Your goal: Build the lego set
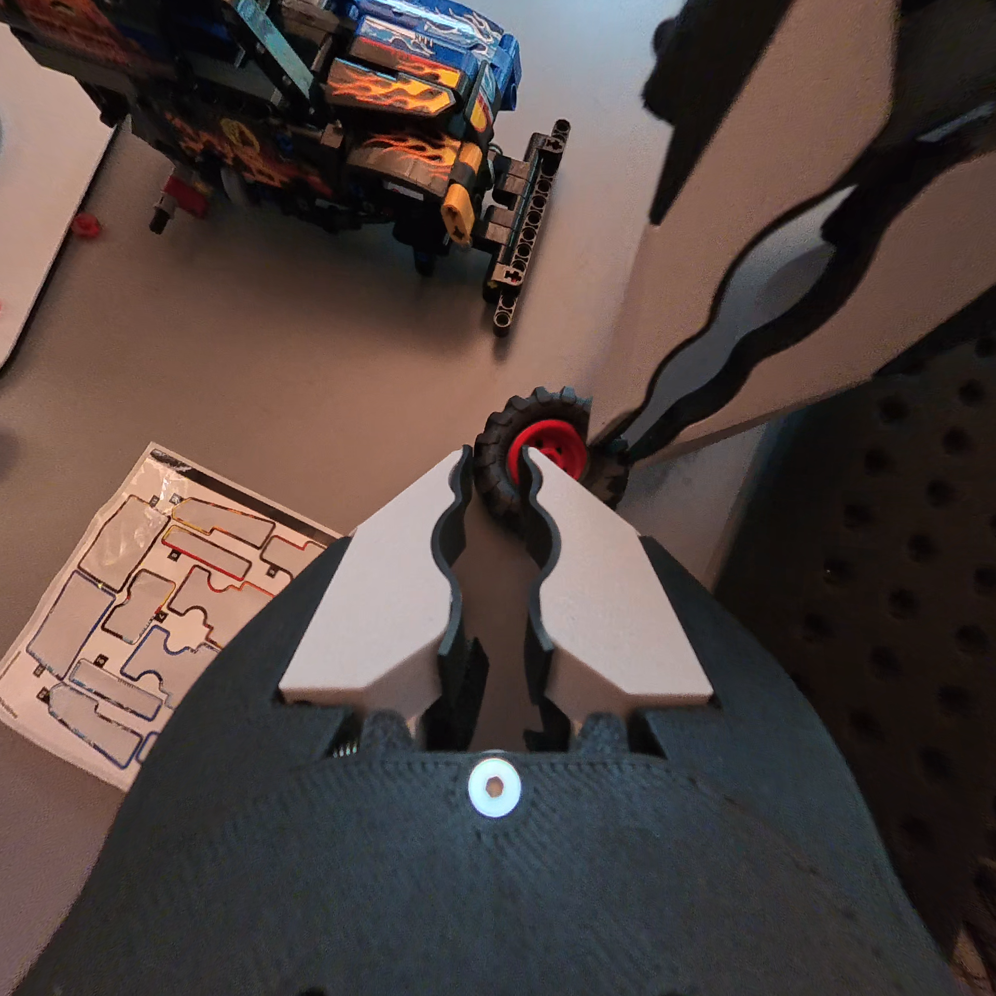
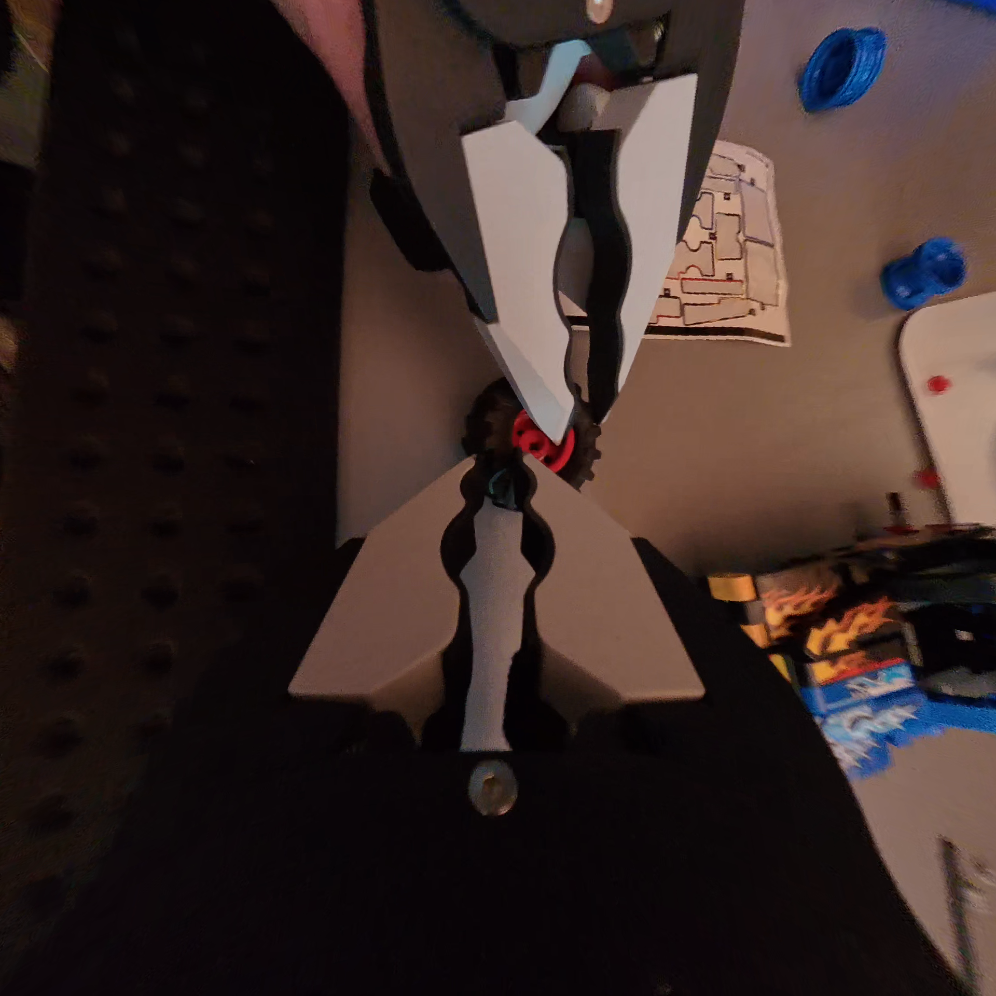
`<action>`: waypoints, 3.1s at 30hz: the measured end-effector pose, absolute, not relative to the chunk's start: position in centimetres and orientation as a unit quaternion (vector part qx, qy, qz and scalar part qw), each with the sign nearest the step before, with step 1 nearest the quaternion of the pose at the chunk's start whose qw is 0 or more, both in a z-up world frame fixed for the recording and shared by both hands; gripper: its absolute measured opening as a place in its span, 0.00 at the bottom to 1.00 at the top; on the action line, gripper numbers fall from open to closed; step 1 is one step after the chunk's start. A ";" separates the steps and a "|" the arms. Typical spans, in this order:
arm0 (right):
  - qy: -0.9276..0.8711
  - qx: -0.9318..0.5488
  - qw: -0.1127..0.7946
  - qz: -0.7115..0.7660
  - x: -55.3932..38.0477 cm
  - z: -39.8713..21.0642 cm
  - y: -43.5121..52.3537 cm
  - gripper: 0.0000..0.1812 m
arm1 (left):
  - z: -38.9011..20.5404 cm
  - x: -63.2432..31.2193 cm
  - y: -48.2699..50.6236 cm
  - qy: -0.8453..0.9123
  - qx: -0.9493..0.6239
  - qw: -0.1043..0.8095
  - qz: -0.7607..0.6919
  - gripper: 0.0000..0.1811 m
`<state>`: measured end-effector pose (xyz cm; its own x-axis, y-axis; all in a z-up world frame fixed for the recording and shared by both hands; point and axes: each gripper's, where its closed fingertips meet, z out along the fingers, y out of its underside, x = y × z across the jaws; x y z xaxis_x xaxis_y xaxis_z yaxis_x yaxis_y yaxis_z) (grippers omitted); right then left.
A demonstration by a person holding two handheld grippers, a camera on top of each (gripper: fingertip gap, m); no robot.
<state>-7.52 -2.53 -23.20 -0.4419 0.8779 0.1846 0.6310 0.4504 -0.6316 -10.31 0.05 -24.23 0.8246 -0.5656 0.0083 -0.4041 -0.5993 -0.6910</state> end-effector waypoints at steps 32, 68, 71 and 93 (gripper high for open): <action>-0.848 -0.319 0.405 0.125 -7.1 -23.5 -4.1 0.00 | -24.4 -9.4 0.6 0.237 -0.899 0.343 -0.130 0.08; -0.870 -0.259 0.412 0.075 -6.3 -24.9 -3.4 0.05 | -24.4 -9.0 0.9 0.226 -0.900 0.349 -0.129 0.08; -0.872 -0.239 0.425 0.040 -6.4 -25.0 -3.4 0.05 | -24.5 -8.9 1.0 0.220 -0.902 0.349 -0.131 0.08; -0.862 -0.353 0.308 0.195 -4.3 -23.7 -2.9 0.08 | -23.0 -8.9 -1.9 0.232 -0.885 0.376 -0.148 0.12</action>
<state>-4.34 -2.93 -23.75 -0.5610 0.7284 0.3933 0.4873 0.6747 -0.5543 -8.93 -1.87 -23.01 0.8489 -0.5213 0.0876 -0.2991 -0.6103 -0.7335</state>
